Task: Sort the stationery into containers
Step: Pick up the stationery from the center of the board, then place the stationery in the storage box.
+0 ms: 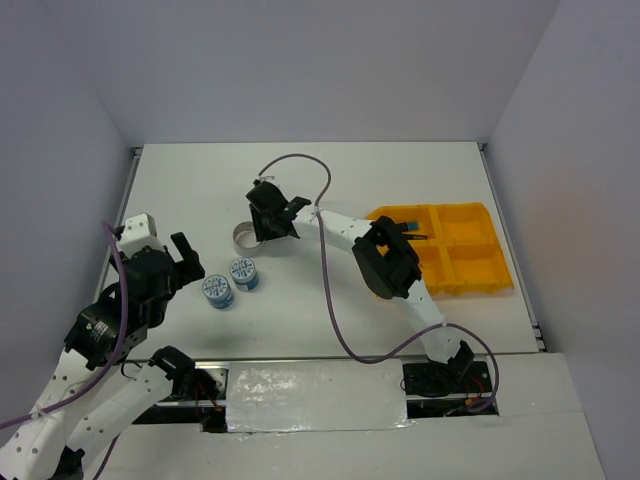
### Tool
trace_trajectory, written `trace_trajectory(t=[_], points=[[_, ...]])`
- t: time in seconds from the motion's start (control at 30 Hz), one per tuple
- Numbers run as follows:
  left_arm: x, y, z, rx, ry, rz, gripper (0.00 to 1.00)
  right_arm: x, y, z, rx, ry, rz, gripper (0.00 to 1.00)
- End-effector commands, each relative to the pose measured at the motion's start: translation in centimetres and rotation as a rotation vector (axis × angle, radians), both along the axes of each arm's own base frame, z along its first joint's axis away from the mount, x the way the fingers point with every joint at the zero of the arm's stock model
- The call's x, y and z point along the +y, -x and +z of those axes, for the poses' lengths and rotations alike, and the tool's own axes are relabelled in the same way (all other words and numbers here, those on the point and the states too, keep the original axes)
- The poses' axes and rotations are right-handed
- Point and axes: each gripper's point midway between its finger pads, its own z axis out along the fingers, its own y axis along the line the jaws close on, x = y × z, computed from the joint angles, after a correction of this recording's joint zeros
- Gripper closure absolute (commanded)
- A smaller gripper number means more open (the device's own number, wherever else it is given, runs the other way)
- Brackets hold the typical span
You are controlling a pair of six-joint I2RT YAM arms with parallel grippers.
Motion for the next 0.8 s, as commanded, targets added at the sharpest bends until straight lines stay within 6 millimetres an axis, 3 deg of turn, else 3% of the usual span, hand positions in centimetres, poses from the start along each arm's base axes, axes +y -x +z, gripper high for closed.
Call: trace_trajectory(t=[0.0, 0.1, 0.13, 0.17, 0.2, 0.3, 0.33, 0.37, 0.4, 0.43, 0.47, 0.5, 0.53, 0.57, 0.6, 0.63, 0.67, 0.7, 0.77], points=[[-0.1, -0.3, 0.8, -0.038, 0.017, -0.001, 0.01, 0.3, 0.3, 1.3, -0.04, 0.048, 0.005, 0.55], [-0.2, -0.3, 0.8, -0.037, 0.018, -0.007, 0.01, 0.3, 0.5, 1.4, -0.037, 0.046, 0.012, 0.75], [-0.2, -0.3, 0.8, -0.036, 0.017, -0.007, 0.01, 0.5, 0.5, 2.5, -0.051, 0.021, 0.012, 0.89], [-0.2, -0.3, 0.8, -0.04, 0.019, -0.007, 0.01, 0.5, 0.6, 2.7, -0.059, -0.002, 0.011, 0.93], [-0.2, -0.3, 0.9, -0.041, 0.02, -0.007, 0.01, 0.8, 0.8, 4.8, -0.08, -0.042, 0.015, 0.96], [-0.2, -0.3, 0.8, -0.041, 0.02, -0.013, 0.01, 0.1, 0.5, 7.4, -0.109, -0.1, -0.016, 1.0], [-0.2, -0.3, 0.8, -0.041, 0.018, -0.013, 0.01, -0.7, 0.3, 10.6, -0.144, -0.15, -0.033, 1.0], [-0.3, -0.3, 0.8, -0.04, 0.02, -0.016, 0.01, -1.4, 0.1, 12.2, -0.159, -0.182, -0.057, 1.0], [-0.3, -0.3, 0.8, -0.04, 0.02, -0.017, 0.01, -3.8, -0.6, 14.5, -0.189, -0.213, -0.106, 1.0], [-0.4, -0.3, 0.9, -0.041, 0.022, -0.021, 0.01, -5.8, -1.4, 15.4, -0.213, -0.217, -0.165, 1.0], [-0.4, -0.3, 0.8, -0.04, 0.022, -0.024, 0.01, -7.8, -1.5, 14.9, -0.203, -0.217, -0.222, 1.0], [-0.5, -0.3, 0.9, -0.043, 0.024, -0.027, 0.01, -11.7, -3.1, 17.5, -0.235, -0.248, -0.312, 1.0], [-0.5, -0.2, 0.9, -0.048, 0.026, -0.029, 0.01, -14.1, -3.7, 17.6, -0.227, -0.257, -0.396, 1.0], [-0.6, -0.3, 0.9, -0.048, 0.026, -0.034, 0.01, -17.3, -3.8, 16.0, -0.198, -0.213, -0.467, 1.0], [-0.6, -0.2, 0.9, -0.049, 0.027, -0.037, 0.01, -21.7, -4.9, 17.2, -0.223, -0.215, -0.573, 1.0], [-0.6, -0.2, 1.0, -0.05, 0.028, -0.036, 0.01, -25.0, -5.3, 16.8, -0.233, -0.179, -0.665, 1.0], [-0.6, -0.2, 1.0, -0.05, 0.027, -0.039, 0.01, -28.0, -4.5, 14.8, -0.194, -0.134, -0.746, 1.0], [-0.7, -0.2, 1.0, -0.05, 0.029, -0.044, 0.01, -32.6, -4.9, 15.2, -0.204, -0.13, -0.855, 1.0], [-0.8, -0.3, 0.9, -0.05, 0.027, -0.052, 0.01, -37.4, -3.3, 13.3, -0.173, -0.1, -0.972, 1.0]])
